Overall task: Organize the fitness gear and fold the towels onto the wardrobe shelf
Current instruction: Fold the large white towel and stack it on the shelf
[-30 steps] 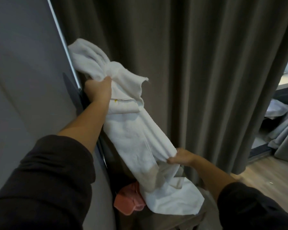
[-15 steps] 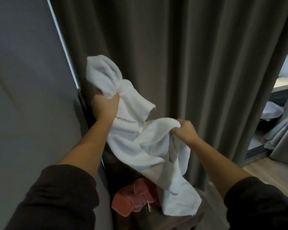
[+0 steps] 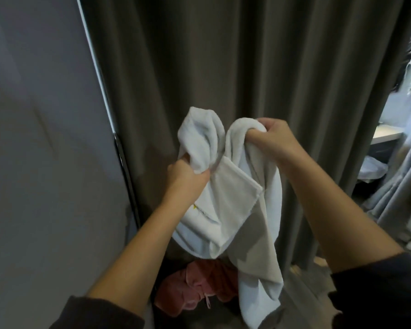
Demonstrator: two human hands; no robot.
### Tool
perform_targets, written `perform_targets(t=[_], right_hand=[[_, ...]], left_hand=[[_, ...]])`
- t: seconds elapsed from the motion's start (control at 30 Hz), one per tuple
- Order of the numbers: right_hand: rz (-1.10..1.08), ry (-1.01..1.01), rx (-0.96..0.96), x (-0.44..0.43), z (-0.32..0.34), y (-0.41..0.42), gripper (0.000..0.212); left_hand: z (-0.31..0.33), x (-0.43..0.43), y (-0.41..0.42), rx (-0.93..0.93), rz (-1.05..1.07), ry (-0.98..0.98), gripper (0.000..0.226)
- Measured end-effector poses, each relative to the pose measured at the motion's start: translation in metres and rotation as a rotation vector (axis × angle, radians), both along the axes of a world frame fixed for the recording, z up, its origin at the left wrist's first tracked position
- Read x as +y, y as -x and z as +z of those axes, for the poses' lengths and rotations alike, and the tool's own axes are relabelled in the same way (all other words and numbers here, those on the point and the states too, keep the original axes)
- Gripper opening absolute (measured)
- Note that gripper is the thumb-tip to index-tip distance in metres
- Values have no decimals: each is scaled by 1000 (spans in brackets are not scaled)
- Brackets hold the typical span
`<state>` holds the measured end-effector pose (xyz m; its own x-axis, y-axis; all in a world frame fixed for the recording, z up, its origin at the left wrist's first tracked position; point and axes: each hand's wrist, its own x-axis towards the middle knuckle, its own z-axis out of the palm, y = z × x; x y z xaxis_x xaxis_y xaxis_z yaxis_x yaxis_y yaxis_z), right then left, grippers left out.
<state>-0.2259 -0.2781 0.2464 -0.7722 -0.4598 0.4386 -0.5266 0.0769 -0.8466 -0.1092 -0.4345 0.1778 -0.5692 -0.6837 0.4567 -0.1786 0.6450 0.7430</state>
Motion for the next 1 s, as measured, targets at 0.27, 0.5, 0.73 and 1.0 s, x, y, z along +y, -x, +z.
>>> perform_targets(t=[0.27, 0.5, 0.73, 1.0], right_hand=[[-28, -142, 191, 14, 28, -65, 8], [-107, -266, 183, 24, 14, -156, 3], [-150, -305, 169, 8, -3, -282, 5], [43, -404, 106, -75, -37, -401, 5]], left_hand=[[10, 12, -60, 9, -59, 89, 28], [-8, 29, -139, -100, -260, 112, 30], [-22, 5, -256, -126, -410, 65, 22], [-46, -84, -405, -263, -427, 35, 26]])
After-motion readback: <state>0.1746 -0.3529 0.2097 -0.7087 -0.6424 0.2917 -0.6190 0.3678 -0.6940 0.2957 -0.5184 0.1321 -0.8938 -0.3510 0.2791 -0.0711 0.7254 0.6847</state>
